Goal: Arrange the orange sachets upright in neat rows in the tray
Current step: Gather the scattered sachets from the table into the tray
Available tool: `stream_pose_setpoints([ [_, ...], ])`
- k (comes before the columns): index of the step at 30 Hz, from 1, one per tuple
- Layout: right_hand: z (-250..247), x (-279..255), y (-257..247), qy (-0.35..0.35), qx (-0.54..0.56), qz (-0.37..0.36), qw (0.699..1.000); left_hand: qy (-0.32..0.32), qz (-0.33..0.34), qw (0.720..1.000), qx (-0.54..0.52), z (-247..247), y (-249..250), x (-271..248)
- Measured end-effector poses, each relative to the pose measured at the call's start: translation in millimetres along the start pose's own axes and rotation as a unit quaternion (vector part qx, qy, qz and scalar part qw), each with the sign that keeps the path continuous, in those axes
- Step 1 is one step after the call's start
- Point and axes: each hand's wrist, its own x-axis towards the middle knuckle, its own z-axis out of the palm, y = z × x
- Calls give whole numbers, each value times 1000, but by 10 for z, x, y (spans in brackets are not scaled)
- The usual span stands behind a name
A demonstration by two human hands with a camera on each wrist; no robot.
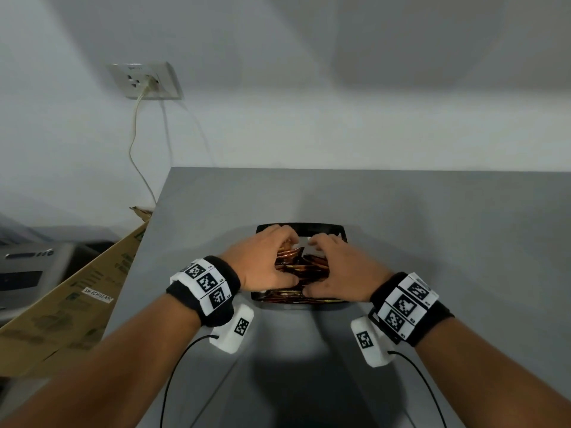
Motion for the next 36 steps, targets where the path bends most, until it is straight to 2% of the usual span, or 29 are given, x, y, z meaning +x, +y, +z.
stream_pose_setpoints([
  [2, -21, 14, -3, -32, -5, -16, 999, -39, -6, 999, -10, -18, 4, -49],
  [5, -77, 46, 4, -64, 22, -19, 998, -58, -12, 998, 12, -24, -6, -61],
  [11, -40, 126, -16, -44, -12, -25, 999, -49, -17, 999, 10, -2, -32, 9],
  [15, 61, 163, -5, -44, -97, -12, 994, -50, 15, 996, 67, 69, -15, 48],
  [18, 107, 175, -14, -41, -128, -1, 991, -38, 11, 995, 93, 105, -3, 72],
  [21, 67, 161, -32, -52, -91, -13, 994, -46, 7, 996, 75, 102, -10, 71],
  [25, -60, 98, -5, -112, -7, -12, 994, -103, 0, 994, 24, 61, -27, 30],
  [28, -101, 101, 26, -146, -14, -12, 989, -115, 12, 993, 25, 64, -51, 18],
  [36, -36, 137, 32, -99, -83, -14, 991, -78, 39, 993, 77, 129, -79, 44],
])
